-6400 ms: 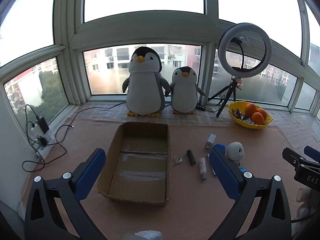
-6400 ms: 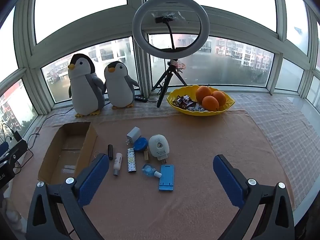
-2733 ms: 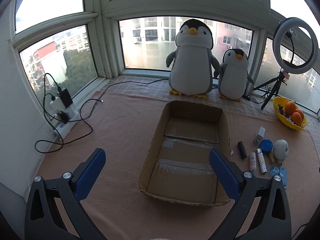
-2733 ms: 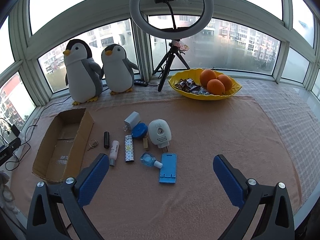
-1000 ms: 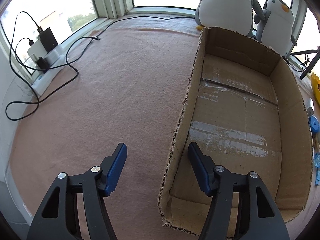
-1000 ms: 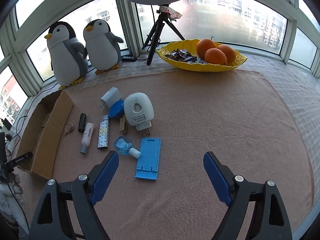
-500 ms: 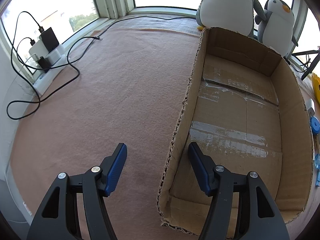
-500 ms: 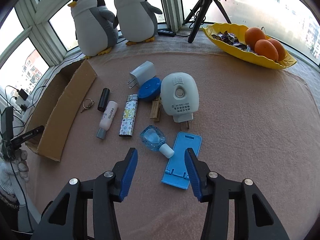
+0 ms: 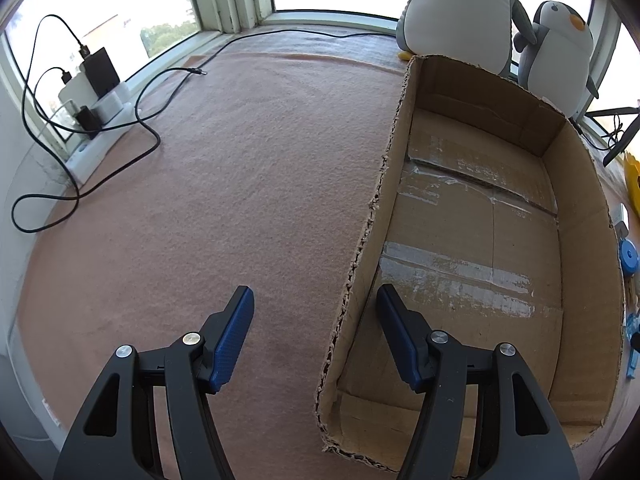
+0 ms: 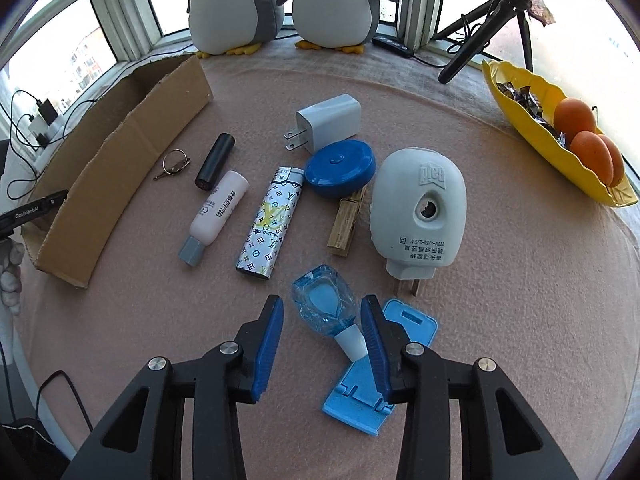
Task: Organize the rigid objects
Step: 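Grasp the blue-capped water bottle with the right gripper, then carry the water bottle into the cardboard box and open the right gripper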
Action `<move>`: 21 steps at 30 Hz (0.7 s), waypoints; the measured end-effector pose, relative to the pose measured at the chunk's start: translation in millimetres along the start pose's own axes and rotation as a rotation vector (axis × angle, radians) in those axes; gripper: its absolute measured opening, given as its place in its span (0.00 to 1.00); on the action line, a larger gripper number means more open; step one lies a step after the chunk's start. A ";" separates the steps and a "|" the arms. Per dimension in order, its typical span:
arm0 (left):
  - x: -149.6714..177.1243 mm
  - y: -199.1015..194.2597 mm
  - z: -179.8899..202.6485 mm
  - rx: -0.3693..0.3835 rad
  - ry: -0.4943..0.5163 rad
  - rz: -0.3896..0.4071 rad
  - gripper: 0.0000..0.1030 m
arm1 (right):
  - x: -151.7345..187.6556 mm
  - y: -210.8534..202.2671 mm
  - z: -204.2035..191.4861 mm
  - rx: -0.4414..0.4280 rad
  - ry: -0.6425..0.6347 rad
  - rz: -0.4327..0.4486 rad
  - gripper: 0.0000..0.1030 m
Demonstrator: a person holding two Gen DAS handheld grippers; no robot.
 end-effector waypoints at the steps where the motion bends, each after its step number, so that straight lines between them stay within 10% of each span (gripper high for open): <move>1: -0.1 0.1 -0.1 0.000 0.000 0.000 0.62 | 0.6 1.4 -0.3 -0.001 -0.004 -0.004 0.35; 21: 0.5 1.0 -0.9 0.006 -0.011 0.000 0.62 | -3.9 7.2 -17.3 -0.012 0.002 -0.012 0.28</move>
Point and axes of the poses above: each gripper's, at about its wrist camera, not at the fingertips, and y roughly the way its jaws point, z to its right, x to its underside, the point moved 6 cm from there along y, roughly the way its jaws point, and after that the axes turned 6 degrees about -y, right-handed, at the moved point
